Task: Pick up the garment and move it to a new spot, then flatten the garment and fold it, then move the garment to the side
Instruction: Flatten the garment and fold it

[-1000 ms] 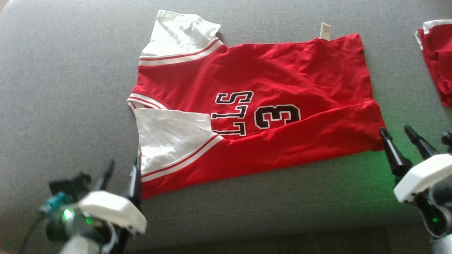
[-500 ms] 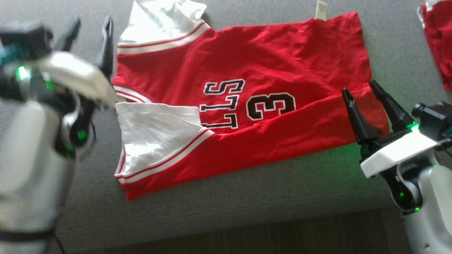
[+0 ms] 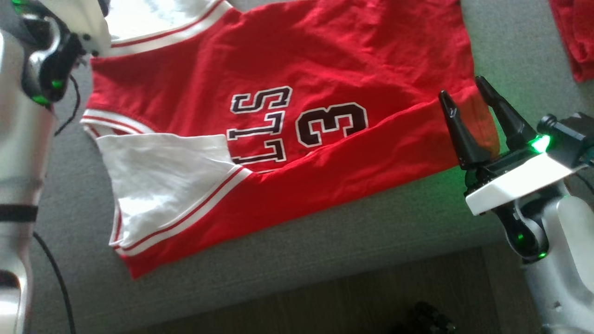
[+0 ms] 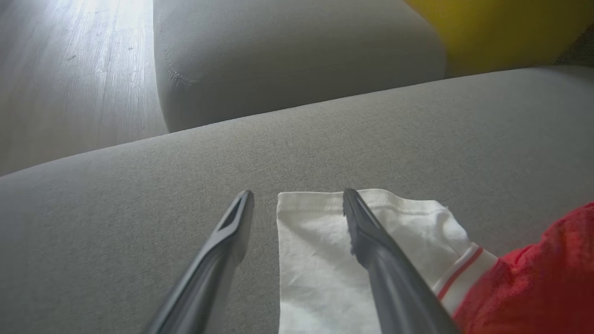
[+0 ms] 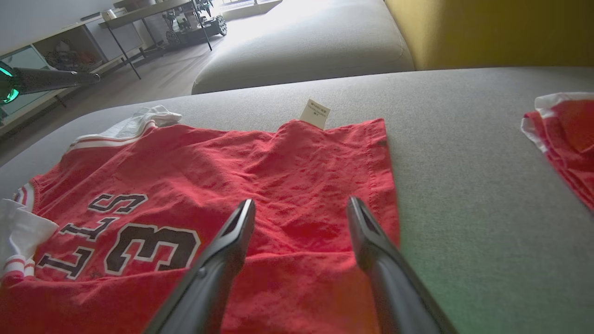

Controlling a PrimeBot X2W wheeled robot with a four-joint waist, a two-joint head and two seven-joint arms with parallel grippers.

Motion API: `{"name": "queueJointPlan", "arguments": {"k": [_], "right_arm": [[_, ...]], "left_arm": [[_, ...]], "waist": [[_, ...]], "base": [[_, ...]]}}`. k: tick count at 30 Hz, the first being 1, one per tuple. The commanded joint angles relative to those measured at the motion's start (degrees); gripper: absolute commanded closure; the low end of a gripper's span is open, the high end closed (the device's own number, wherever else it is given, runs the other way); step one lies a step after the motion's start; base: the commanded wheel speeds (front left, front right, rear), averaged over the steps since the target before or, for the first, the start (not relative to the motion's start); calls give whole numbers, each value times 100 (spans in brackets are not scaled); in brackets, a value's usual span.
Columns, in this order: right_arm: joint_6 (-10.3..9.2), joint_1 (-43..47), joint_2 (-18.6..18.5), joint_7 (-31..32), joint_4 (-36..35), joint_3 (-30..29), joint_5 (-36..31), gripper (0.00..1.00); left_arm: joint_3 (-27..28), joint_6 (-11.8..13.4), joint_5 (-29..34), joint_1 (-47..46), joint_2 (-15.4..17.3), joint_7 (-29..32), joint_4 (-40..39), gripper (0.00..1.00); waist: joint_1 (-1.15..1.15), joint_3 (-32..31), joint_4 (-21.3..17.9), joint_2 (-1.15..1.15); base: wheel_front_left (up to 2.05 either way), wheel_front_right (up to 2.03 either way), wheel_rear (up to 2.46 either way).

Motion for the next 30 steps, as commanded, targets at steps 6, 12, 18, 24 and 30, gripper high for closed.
{"name": "queueJointPlan", "arguments": {"k": [6, 12, 18, 24, 30], "right_arm": [[-2, -200, -110, -126, -153, 143, 134, 0], [-2, -286, -108, -200, -111, 139, 201, 0], [-2, -331, -134, -257, -46, 54, 195, 0], [-2, -471, -118, -233, -19, 100, 149, 0], [-2, -585, -148, -203, -10, 158, 169, 0]], "left_arm": [[73, -14, 182, -737, 307, 47, 512, 0], [29, -36, 211, -1048, 299, 30, 1068, 0], [-88, -157, 192, -1157, 243, 36, 1434, 0], [-196, -239, 188, -1273, 214, 3, 1667, 22], [-266, -284, 178, -1402, 208, -56, 1871, 58]], "waist": [[-1, 297, -231, 0], [-1, 461, -344, 0], [-1, 491, -362, 0], [-1, 528, -384, 0], [-1, 602, -424, 0]], "base": [[0, 0, 0], [0, 0, 0], [0, 0, 0], [0, 0, 0], [0, 0, 0]]}}
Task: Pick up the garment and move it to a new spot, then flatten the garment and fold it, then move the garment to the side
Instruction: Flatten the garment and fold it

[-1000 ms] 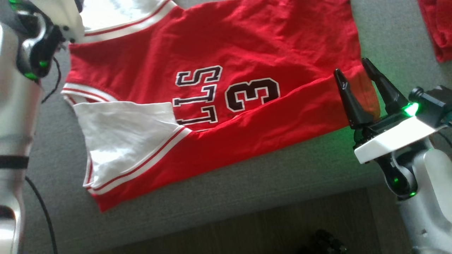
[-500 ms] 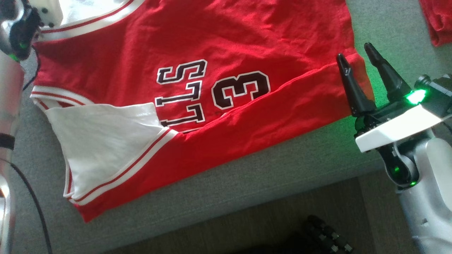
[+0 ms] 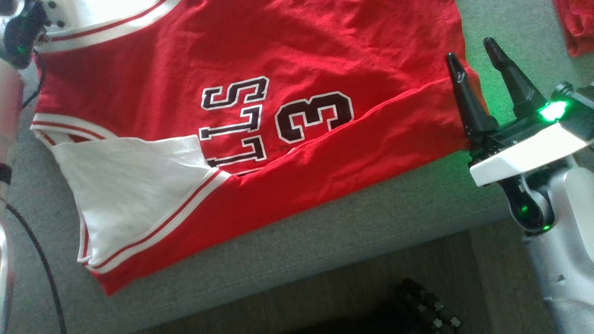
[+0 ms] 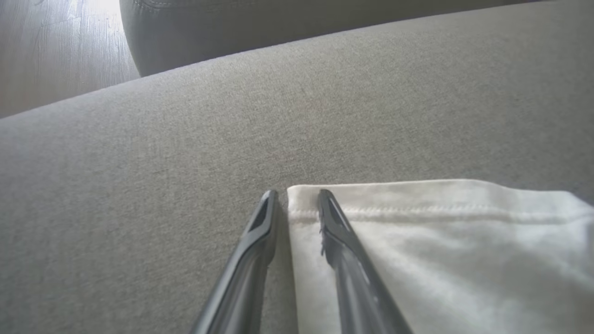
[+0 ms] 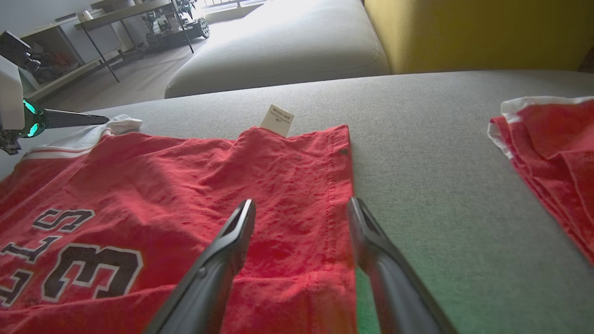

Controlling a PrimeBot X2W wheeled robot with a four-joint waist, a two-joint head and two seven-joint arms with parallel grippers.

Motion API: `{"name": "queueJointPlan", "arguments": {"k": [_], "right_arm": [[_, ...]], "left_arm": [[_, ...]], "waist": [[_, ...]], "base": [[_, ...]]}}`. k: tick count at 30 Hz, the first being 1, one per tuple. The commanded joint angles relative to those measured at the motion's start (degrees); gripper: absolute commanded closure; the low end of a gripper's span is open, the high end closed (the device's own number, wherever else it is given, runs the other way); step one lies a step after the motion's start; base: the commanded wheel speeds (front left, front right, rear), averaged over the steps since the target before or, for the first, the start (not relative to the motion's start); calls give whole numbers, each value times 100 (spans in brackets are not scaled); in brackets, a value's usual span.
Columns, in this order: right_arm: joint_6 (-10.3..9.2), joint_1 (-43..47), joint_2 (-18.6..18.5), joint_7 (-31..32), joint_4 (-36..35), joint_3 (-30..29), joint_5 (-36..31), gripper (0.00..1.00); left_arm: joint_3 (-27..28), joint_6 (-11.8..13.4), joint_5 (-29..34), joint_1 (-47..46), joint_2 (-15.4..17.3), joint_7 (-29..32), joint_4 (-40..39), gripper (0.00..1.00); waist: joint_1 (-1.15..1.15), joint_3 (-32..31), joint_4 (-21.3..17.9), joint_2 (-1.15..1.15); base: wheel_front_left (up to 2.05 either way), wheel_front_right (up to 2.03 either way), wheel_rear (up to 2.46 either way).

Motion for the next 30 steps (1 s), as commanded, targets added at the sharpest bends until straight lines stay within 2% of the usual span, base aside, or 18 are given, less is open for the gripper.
{"name": "queueJointPlan", "arguments": {"k": [1, 2, 3, 9, 11, 19, 25, 30], "right_arm": [[-2, 20, -110, 6, -149, 69, 19, 0], [-2, 12, -119, 12, -144, 69, 22, 0], [-2, 4, -126, 24, -135, 64, 27, 0], [-2, -161, -110, 193, -61, 24, 65, 0], [-2, -669, -36, 679, 96, -10, 128, 0], [-2, -2358, 341, 1853, 1392, -240, -292, 0], [-2, -3032, 508, 2230, 2408, -337, -788, 0], [-2, -3313, 595, 2239, 2855, -347, -926, 0]], "left_arm": [[87, -16, -17, -204, 210, -1, -47, 66], [72, -29, -30, -221, 200, -5, -18, 87], [47, -45, -40, -232, 187, 2, 8, 100], [-68, -109, -125, -293, 160, -22, 124, 100], [-147, -129, -168, -316, 111, 28, 122, 100], [-404, -154, -324, -466, 41, 11, -76, 100], [-590, -157, -446, -508, 57, -59, -189, 100], [-709, -157, -550, -527, 101, -108, -226, 100]], "waist": [[0, 19, -8, 0], [0, 27, -8, 0], [0, 31, -5, 0], [0, 15, 7, 0], [0, -70, 44, 0], [0, -15, 229, 0], [0, -2, 355, 0], [0, -3, 397, 0]], "base": [[0, 0, 0], [0, 0, 0], [0, 0, 0], [0, 0, 0], [0, 0, 0], [0, 0, 0], [0, 0, 0], [0, 0, 0]]}}
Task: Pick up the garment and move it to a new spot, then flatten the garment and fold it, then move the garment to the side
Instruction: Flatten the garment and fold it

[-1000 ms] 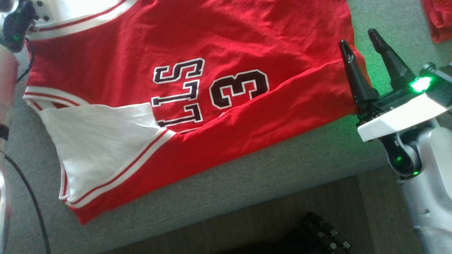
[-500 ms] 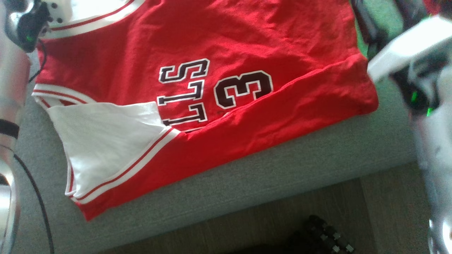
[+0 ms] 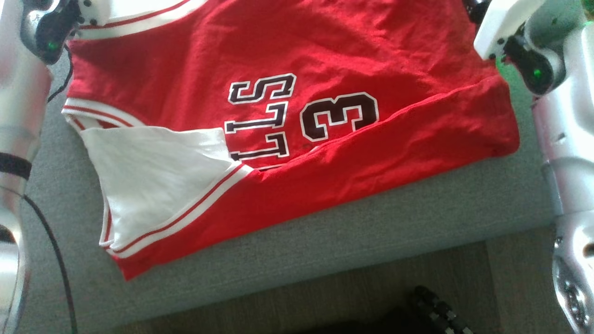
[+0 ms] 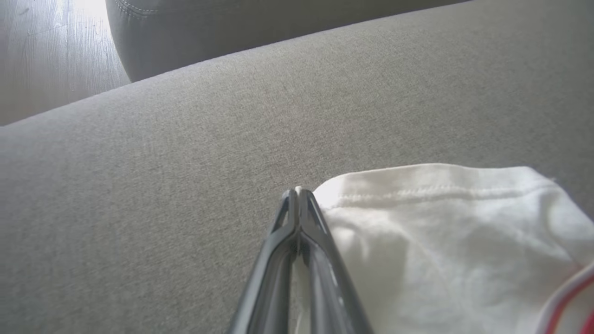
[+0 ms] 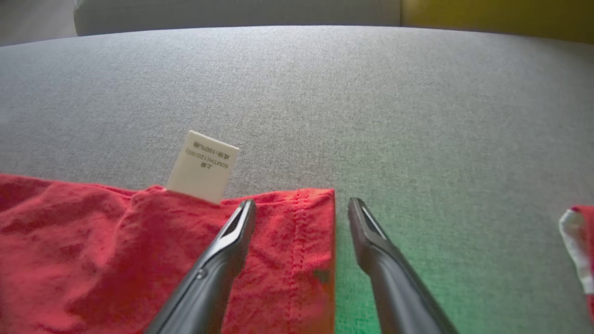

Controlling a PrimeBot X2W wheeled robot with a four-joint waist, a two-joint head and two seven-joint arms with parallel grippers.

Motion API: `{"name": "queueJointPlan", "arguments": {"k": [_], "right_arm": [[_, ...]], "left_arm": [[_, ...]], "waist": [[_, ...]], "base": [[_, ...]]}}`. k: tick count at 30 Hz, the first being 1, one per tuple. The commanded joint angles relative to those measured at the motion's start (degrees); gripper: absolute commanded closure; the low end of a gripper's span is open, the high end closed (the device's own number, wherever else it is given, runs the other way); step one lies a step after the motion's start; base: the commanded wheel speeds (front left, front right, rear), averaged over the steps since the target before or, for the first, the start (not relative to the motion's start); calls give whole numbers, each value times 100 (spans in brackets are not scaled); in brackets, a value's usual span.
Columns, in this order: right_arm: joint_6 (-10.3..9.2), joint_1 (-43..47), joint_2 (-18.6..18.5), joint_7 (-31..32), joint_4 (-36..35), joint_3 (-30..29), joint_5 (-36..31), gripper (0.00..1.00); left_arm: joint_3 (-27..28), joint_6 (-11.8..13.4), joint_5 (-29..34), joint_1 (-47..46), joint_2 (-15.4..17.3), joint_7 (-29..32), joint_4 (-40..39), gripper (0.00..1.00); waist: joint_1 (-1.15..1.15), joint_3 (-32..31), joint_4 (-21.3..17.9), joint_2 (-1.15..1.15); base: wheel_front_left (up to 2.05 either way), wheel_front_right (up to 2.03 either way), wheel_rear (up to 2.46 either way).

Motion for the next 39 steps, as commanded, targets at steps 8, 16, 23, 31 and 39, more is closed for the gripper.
{"name": "queueJointPlan", "arguments": {"k": [8, 16, 23, 31, 39], "right_arm": [[-2, -424, 112, -70, 366, 69, -23, 32], [-2, -645, 99, -281, 705, 136, 22, 82], [-2, -795, 43, -541, 862, 137, 66, 100], [-2, -955, -86, -1091, 1200, -242, 41, 100], [-2, -978, -245, -1389, 1392, -477, 91, 100]], "left_arm": [[-81, 2, -148, -378, 281, -55, -189, 100], [-226, 2, -242, -420, 255, -125, -145, 100], [-328, 1, -207, -493, 333, -552, -219, 100], [-368, 2, -90, -589, 340, -1438, -192, 100], [-360, 1, -107, -621, 296, -2330, -230, 100]], "waist": [[0, 48, 41, 0], [0, 60, 101, 0], [0, 30, 170, 0], [0, -143, 310, 0], [0, -356, 466, 0]], "base": [[0, 0, 0], [0, 0, 0], [0, 0, 0], [0, 0, 0], [0, 0, 0]]}}
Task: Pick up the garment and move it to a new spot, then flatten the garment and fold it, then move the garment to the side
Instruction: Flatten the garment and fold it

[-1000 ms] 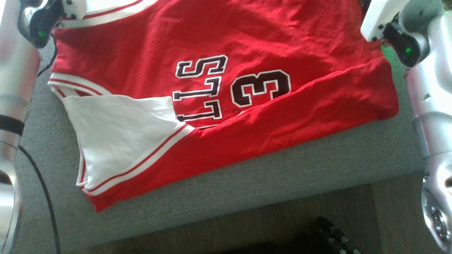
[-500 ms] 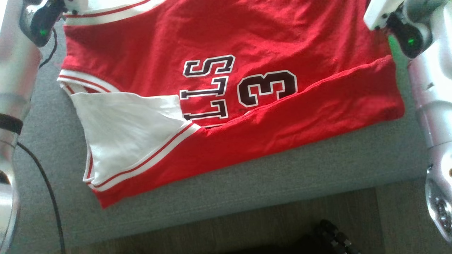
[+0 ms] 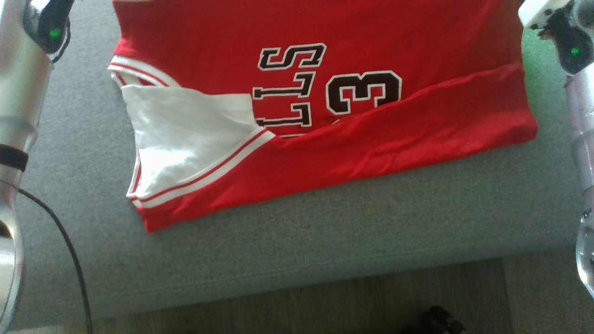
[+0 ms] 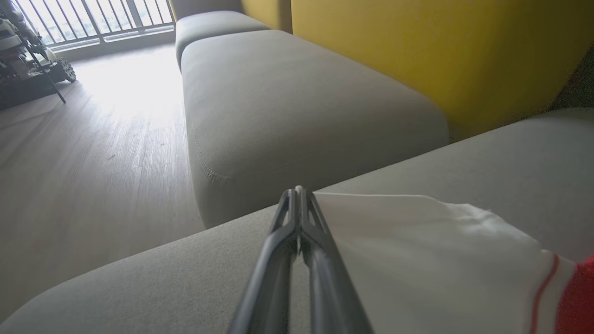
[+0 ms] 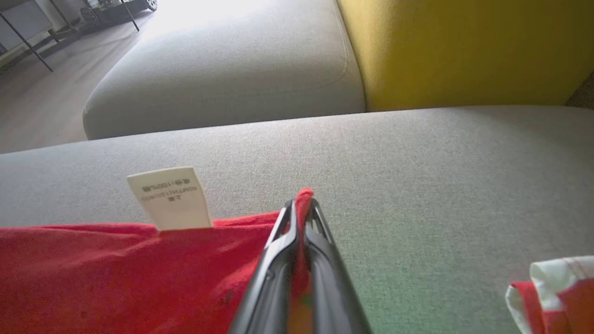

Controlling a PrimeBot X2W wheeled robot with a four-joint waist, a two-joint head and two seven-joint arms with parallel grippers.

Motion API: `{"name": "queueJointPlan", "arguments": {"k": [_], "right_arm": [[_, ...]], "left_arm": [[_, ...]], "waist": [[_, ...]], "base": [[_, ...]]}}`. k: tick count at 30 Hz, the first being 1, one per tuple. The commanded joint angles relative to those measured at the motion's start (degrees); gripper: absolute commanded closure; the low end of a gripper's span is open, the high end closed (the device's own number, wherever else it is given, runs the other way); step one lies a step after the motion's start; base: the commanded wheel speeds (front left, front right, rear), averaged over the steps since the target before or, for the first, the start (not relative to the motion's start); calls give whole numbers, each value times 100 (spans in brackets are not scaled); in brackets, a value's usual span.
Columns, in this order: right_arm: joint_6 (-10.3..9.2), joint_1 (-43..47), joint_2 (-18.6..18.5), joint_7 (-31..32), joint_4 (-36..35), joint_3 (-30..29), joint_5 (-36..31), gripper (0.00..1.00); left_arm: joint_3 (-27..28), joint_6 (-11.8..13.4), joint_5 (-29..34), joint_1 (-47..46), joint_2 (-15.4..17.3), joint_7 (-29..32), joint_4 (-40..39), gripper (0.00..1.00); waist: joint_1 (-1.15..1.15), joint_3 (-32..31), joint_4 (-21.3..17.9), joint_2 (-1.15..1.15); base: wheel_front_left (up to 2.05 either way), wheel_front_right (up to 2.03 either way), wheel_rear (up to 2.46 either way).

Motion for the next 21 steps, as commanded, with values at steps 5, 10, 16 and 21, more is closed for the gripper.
{"name": "queueJointPlan", "arguments": {"k": [5, 10, 16, 21], "right_arm": [[-2, -18, -113, -47, -261, 115, 243, 100], [-2, 374, -300, 133, -595, 276, 597, 100], [-2, 972, -588, 317, -992, 363, 849, 100], [-2, 1479, -742, 465, -1379, 365, 1004, 100]], "left_arm": [[114, 8, -360, -99, 300, -251, -489, 100], [225, 8, -739, 444, 570, -415, -1163, 100], [305, 249, -942, 1423, 887, -482, -2254, 100], [433, 629, -1148, 2319, 1169, -505, -3372, 100]], "waist": [[0, -169, 104, 0], [0, -287, 167, 0], [0, -442, 283, 0], [0, -578, 377, 0]], "base": [[0, 0, 0], [0, 0, 0], [0, 0, 0], [0, 0, 0]]}}
